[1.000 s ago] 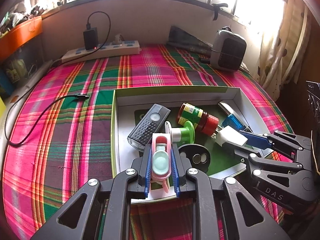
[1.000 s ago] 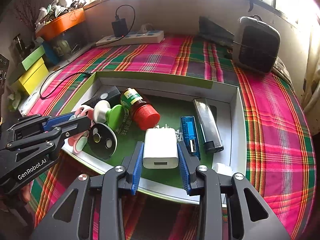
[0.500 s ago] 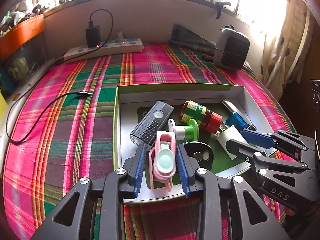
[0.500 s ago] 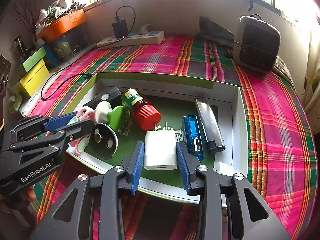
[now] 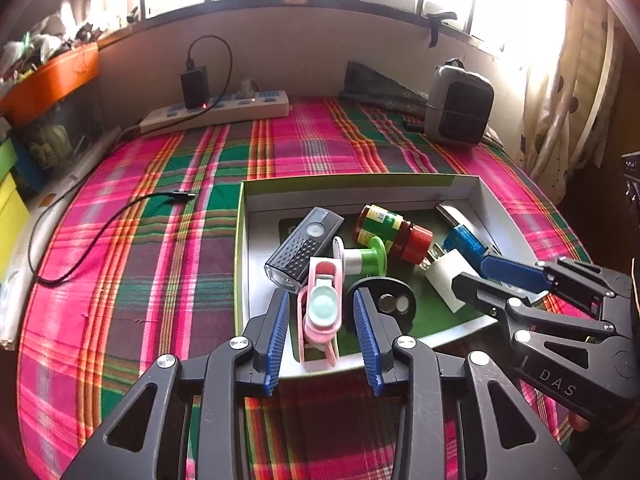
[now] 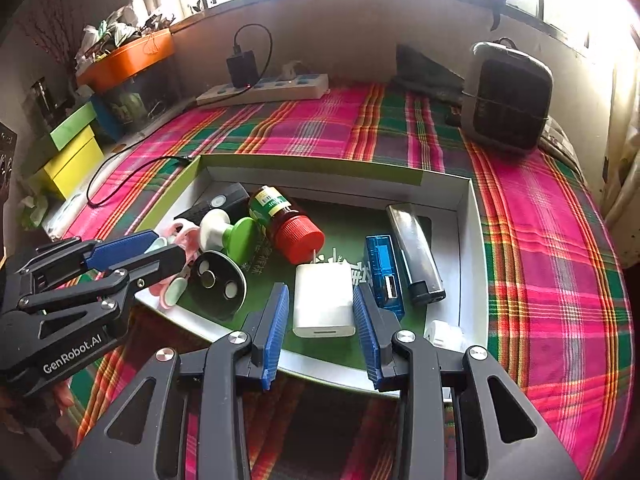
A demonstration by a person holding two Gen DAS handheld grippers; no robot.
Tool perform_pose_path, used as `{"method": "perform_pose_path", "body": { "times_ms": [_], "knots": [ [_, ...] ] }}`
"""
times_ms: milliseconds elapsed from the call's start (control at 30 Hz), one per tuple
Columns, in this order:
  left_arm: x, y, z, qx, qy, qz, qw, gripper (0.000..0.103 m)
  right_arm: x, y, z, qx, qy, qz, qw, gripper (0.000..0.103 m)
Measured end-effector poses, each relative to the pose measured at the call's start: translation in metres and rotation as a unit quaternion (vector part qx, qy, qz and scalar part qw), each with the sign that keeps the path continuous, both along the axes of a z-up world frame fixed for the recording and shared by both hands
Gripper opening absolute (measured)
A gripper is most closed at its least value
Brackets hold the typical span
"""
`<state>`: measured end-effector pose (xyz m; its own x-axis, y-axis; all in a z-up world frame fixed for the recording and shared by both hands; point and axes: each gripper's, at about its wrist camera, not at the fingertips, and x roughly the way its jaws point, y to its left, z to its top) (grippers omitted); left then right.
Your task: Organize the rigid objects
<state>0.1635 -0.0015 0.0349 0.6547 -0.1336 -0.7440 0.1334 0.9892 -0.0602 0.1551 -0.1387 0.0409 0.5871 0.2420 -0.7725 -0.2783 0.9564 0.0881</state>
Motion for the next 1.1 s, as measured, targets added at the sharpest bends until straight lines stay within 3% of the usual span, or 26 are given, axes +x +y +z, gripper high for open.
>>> {"method": "perform_pose_path", "body": {
  "times_ms": [167, 500, 600, 1100],
  "knots": [
    [-0.015, -0.002, 0.007, 0.005, -0.008, 0.007, 0.9999, 0.033, -0.01, 0.0, 0.008, -0.01, -0.023, -0.009, 1.0, 0.04],
    [-0.051, -0.011, 0.011, 0.024, -0.024, 0.017, 0.9993, 0.036, -0.04, -0.007, 0.02, -0.005, -0.044, -0.034, 0.998, 0.04],
    [-0.062, -0.011, 0.007, 0.015, -0.017, 0.016, 0.9996, 0.037, -0.052, -0.008, 0.02, -0.008, -0.045, -0.037, 0.998, 0.04],
    [-0.094, -0.007, -0.029, 0.019, 0.027, 0.041, 0.9986, 0.037, -0.086, -0.015, -0.01, -0.03, -0.003, -0.058, 0.998, 0.041]
  ]
}}
